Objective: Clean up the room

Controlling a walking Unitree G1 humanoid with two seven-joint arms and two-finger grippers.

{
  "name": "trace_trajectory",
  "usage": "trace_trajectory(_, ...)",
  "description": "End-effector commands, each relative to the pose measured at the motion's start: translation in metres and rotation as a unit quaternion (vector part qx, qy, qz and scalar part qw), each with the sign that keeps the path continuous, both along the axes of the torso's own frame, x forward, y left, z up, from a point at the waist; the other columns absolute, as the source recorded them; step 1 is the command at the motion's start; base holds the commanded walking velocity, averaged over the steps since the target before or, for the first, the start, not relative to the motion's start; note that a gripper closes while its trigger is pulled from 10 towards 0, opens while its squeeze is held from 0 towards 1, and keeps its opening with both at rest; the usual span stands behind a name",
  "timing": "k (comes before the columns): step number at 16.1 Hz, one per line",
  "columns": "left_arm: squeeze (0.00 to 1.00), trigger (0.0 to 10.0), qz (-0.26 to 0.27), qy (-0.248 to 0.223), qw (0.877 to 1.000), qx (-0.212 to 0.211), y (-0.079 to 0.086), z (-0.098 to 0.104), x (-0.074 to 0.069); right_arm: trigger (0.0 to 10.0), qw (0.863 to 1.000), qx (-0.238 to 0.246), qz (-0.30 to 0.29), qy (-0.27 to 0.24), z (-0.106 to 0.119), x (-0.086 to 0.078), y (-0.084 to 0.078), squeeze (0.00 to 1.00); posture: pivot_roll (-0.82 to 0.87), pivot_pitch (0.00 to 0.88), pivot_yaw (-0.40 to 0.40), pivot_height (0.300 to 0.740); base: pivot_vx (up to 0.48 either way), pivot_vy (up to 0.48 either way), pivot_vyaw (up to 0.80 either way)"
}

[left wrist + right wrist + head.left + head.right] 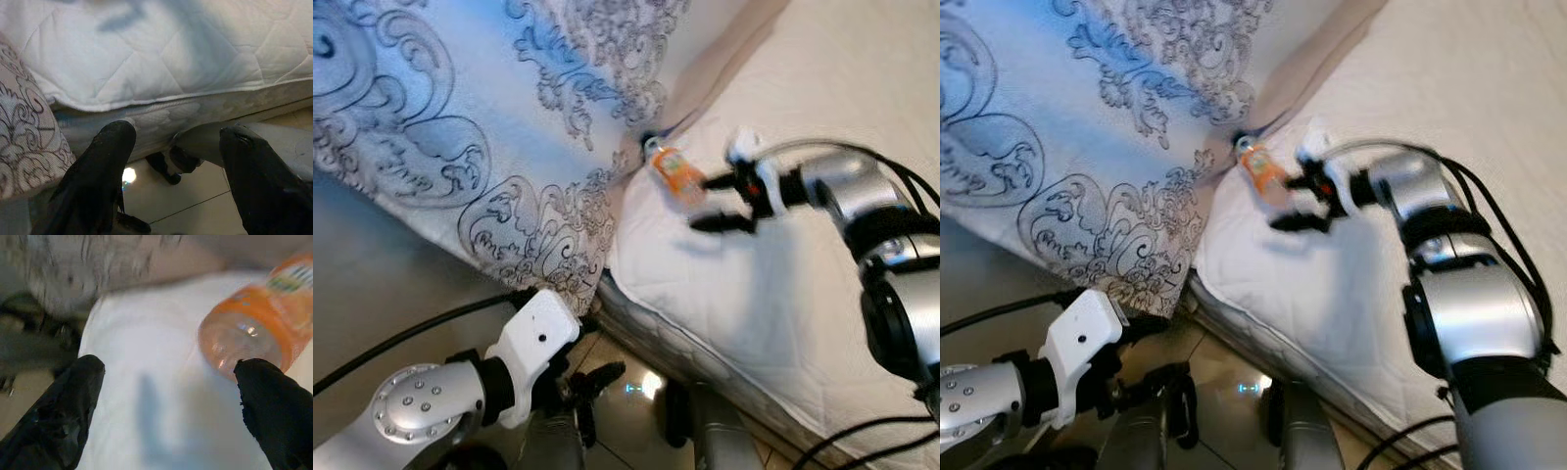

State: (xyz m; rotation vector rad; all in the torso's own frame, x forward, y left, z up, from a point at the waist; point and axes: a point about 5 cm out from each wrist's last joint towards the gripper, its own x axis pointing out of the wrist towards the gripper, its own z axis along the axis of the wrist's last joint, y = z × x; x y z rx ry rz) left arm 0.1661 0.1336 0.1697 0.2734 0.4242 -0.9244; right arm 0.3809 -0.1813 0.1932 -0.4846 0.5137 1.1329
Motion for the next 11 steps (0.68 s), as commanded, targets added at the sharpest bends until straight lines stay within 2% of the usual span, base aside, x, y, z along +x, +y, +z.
trace_trajectory(1, 0.0, 10.0, -0.013, 0.016, 1.0, 0.0, -0.003, -0.004, -0.006, 10.0, 1.0, -0.025, 0.012, 0.005, -0.003, -0.004, -0.009, 0.0, 0.13, 0.311, -0.006, 0.74, 0.0, 0.0, 0.0)
trace_trajectory(3, 0.0, 10.0, -0.03, 0.039, 0.999, 0.0, -0.005, -0.01, -0.009, 10.0, 0.999, -0.036, 0.005, 0.002, 0.003, -0.005, -0.022, 0.0, 0.11, 0.314, -0.009, 0.74, 0.0, 0.0, 0.0)
trace_trajectory(4, 0.0, 10.0, -0.043, 0.057, 0.997, 0.003, -0.007, -0.015, -0.012, 10.0, 1.0, -0.024, 0.001, -0.006, 0.012, -0.005, -0.029, 0.0, 0.11, 0.311, -0.011, 0.74, 0.0, 0.0, 0.0)
trace_trajectory(6, 0.0, 10.0, -0.039, 0.059, 0.998, 0.005, -0.01, -0.022, -0.011, 10.0, 1.0, 0.001, -0.01, -0.028, 0.025, -0.004, -0.035, 0.0, 0.09, 0.308, -0.016, 0.74, 0.0, 0.0, 0.0)
trace_trajectory(8, 0.0, 10.0, -0.027, 0.056, 0.998, 0.02, -0.013, -0.032, -0.007, 10.0, 0.997, 0.033, -0.025, -0.062, 0.036, 0.002, -0.029, 0.0, 0.08, 0.306, -0.022, 0.74, 0.0, 0.0, 0.0)
trace_trajectory(10, 0.0, 10.0, -0.026, 0.052, 0.998, 0.033, -0.016, -0.041, -0.005, 10.0, 0.995, 0.021, -0.066, -0.068, 0.019, 0.008, -0.014, 0.0, 0.07, 0.304, -0.022, 0.74, 0.0, 0.0, 0.0)
trace_trajectory(11, 0.0, 10.0, -0.03, 0.051, 0.998, 0.029, -0.02, -0.045, -0.005, 10.0, 0.993, -0.002, -0.097, -0.062, 0.002, 0.01, -0.005, 0.09, 0.07, 0.305, -0.024, 0.74, 0.0, 0.0, 0.0)
